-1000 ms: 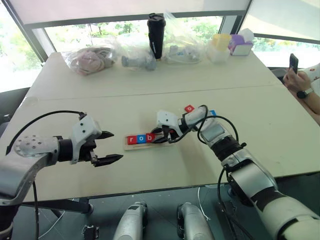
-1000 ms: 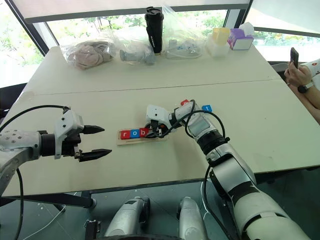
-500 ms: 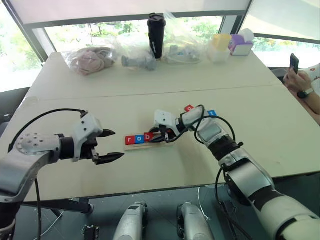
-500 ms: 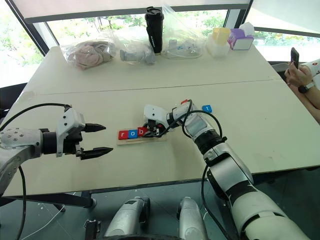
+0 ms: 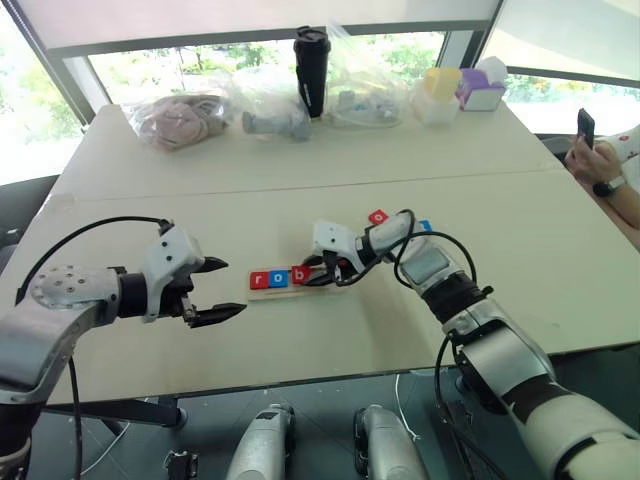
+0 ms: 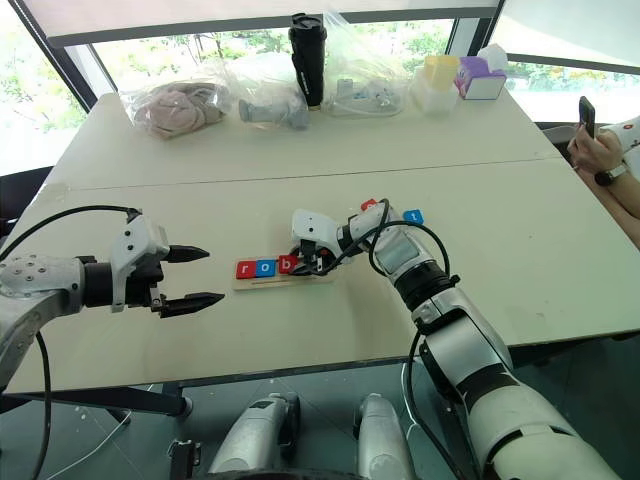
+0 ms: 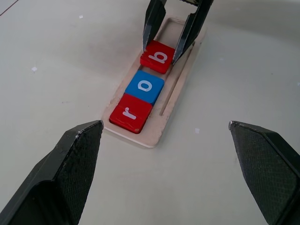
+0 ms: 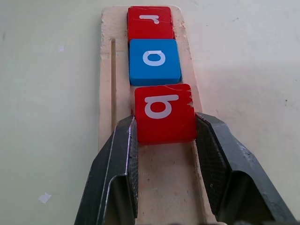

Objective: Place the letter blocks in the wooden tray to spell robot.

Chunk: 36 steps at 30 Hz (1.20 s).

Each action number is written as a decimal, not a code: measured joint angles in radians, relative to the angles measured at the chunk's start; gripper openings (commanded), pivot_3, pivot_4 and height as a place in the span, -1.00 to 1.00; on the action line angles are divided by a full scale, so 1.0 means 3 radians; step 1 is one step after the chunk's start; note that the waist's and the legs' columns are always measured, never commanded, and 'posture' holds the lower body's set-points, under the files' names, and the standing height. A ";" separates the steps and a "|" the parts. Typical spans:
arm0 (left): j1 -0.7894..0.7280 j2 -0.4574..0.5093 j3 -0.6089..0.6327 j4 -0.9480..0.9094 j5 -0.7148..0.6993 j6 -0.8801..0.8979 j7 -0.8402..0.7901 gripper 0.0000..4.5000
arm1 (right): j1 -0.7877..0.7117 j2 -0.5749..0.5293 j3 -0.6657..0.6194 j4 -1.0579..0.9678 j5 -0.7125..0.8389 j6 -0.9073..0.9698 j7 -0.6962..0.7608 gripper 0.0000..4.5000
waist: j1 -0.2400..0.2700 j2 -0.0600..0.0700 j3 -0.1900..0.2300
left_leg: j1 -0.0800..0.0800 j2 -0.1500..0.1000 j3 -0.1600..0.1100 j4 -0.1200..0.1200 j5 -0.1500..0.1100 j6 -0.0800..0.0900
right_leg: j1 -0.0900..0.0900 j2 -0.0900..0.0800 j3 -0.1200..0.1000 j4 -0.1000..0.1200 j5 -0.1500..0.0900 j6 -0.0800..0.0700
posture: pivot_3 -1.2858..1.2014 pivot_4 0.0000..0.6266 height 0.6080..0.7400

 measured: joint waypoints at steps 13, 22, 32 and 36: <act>0.0002 -0.0005 -0.0018 0.0047 0.0060 -0.0020 0.0004 1.00 | 0.0063 0.0029 -0.0016 -0.0161 0.0028 0.0090 -0.0025 0.41 | 0.0003 0.0000 0.0000 | 0.0000 0.0000 0.0000 0.0000 0.0000 0.0000 | 0.0000 0.0000 0.0000 0.0000 0.0000 0.0000 | 0.03 -0.52 1.00; 0.0000 -0.0010 -0.0091 0.0066 0.0072 -0.0051 0.0003 1.00 | 0.0039 -0.0037 -0.0173 -0.0335 0.0087 0.0192 -0.0134 0.41 | 0.0005 0.0000 0.0000 | 0.0000 0.0000 0.0000 0.0000 0.0000 0.0000 | -0.0001 0.0000 0.0000 0.0000 0.0000 0.0000 | 0.03 -0.52 1.00; -0.0245 -0.0157 0.0018 -0.0040 -0.0257 0.0142 0.0073 1.00 | 0.0136 -0.0331 -0.1422 -0.0787 0.0230 0.0953 -0.1793 0.41 | 0.0042 -0.0001 0.0000 | -0.0004 0.0000 -0.0003 0.0000 0.0001 -0.0002 | -0.0001 -0.0003 0.0000 -0.0003 0.0000 -0.0001 | 0.03 -0.52 1.00; -0.0313 -0.0156 0.0062 -0.0046 -0.0332 0.0174 0.0076 1.00 | 0.0431 -0.0356 -0.1623 -0.1107 0.0320 0.1492 -0.2072 0.41 | -0.0007 -0.0001 -0.0001 | 0.0000 0.0000 0.0004 -0.0005 0.0002 -0.0001 | -0.0001 0.0000 0.0000 0.0000 0.0001 0.0000 | 0.03 -0.52 1.00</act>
